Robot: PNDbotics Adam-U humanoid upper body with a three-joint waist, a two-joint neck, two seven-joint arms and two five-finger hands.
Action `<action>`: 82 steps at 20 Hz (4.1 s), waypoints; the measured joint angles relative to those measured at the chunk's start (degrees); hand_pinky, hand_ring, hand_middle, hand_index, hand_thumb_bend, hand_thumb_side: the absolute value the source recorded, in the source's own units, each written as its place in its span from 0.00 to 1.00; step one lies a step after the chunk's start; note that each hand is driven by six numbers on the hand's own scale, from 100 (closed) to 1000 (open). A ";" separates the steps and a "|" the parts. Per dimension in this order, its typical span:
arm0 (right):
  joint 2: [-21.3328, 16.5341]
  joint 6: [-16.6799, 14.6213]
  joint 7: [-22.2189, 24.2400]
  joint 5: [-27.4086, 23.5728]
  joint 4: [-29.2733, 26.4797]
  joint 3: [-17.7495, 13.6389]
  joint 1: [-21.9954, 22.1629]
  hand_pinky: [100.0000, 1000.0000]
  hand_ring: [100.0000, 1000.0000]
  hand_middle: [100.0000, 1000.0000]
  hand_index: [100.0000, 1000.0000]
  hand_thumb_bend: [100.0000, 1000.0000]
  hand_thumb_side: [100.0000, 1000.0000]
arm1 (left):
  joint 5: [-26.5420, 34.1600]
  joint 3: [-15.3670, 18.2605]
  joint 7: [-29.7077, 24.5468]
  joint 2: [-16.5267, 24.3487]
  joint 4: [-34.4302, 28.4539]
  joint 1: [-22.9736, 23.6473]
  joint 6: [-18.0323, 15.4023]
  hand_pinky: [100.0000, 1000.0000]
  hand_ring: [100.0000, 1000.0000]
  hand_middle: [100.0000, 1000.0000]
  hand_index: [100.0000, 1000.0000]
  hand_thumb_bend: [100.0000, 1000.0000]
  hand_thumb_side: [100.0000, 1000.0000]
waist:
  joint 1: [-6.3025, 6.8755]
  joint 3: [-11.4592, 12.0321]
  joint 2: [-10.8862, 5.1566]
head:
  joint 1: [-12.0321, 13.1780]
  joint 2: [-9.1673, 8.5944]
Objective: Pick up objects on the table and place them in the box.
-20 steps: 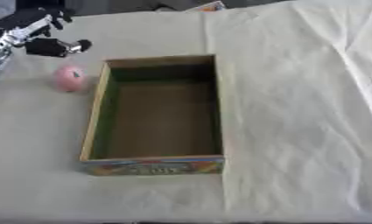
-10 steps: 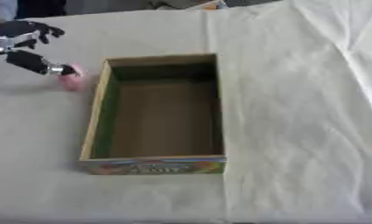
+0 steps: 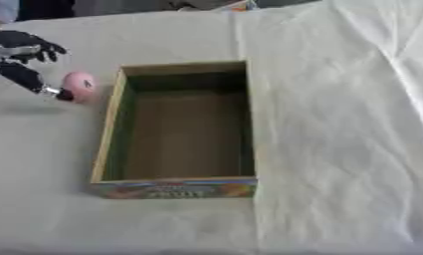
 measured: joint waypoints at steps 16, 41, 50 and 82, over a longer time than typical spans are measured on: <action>0.57 0.71 -0.45 0.02 0.00 -0.04 0.08 0.58 0.76 0.69 0.79 0.00 1.00 | -7.40 6.00 -7.78 -3.70 -2.86 -0.31 -2.67 0.62 0.76 0.76 1.00 0.59 0.68 | -0.34 -0.09 0.35 | 0.02 -0.24; 1.50 1.04 -0.80 0.03 0.00 -0.37 0.49 0.58 0.76 0.69 0.80 0.00 1.00 | -9.53 5.60 -3.15 -6.50 -0.47 0.59 -3.07 0.48 0.59 0.55 0.80 0.01 0.45 | -0.67 -0.45 0.70 | 0.52 -0.49; 1.52 1.04 -0.80 0.03 0.00 -0.38 0.50 0.58 0.76 0.69 0.80 0.00 1.00 | -8.04 5.60 -1.15 -6.53 -0.67 0.72 -2.50 0.33 0.48 0.45 0.67 0.00 0.18 | -0.70 -0.43 0.71 | 0.53 -0.49; 1.49 -0.24 -2.04 -0.42 0.00 -0.72 0.47 0.59 0.76 0.69 0.79 0.00 1.00 | 0.91 3.61 19.79 -9.67 -27.42 0.22 -1.74 0.23 0.38 0.35 0.54 0.00 0.26 | -1.00 0.63 -0.61 | -3.14 0.62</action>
